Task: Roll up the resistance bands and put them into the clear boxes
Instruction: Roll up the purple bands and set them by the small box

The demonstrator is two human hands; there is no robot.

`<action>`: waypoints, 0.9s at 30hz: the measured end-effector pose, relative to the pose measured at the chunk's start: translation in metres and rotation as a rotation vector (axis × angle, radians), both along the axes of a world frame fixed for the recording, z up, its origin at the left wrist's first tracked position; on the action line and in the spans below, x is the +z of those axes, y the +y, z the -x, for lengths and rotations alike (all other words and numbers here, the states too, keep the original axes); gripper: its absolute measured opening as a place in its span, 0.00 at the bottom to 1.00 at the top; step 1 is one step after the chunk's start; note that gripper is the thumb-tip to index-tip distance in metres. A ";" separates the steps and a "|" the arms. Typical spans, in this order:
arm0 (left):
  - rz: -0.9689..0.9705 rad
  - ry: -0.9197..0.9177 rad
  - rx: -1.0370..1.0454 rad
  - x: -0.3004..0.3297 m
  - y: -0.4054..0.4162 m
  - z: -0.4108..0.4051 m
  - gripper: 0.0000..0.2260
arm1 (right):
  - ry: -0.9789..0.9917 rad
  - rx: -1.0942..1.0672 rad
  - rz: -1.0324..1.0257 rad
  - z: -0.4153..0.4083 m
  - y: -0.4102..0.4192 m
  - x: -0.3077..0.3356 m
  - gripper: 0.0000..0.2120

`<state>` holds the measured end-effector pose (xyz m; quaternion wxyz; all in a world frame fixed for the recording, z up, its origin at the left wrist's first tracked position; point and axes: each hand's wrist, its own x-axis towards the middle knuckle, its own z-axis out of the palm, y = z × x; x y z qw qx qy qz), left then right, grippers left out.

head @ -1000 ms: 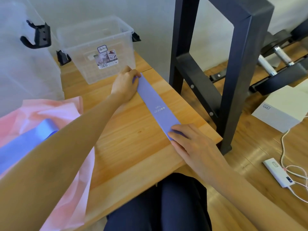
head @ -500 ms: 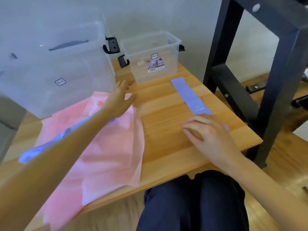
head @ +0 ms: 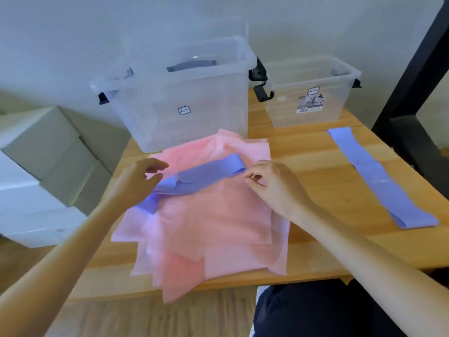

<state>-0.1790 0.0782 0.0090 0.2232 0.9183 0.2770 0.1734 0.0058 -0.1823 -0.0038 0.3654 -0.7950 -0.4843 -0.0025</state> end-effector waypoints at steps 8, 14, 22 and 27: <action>0.208 0.039 -0.032 -0.009 0.000 0.043 0.23 | -0.269 0.013 0.163 -0.015 0.056 -0.012 0.21; -0.180 0.002 -0.133 -0.018 -0.006 0.074 0.17 | -0.192 -0.037 0.049 -0.035 0.067 -0.015 0.10; -0.354 0.114 0.124 -0.015 0.001 0.087 0.05 | 0.220 -0.047 -0.223 -0.033 0.043 0.026 0.11; 0.026 -0.030 0.138 0.027 -0.008 0.073 0.08 | 0.361 0.070 -0.132 -0.033 0.003 0.057 0.07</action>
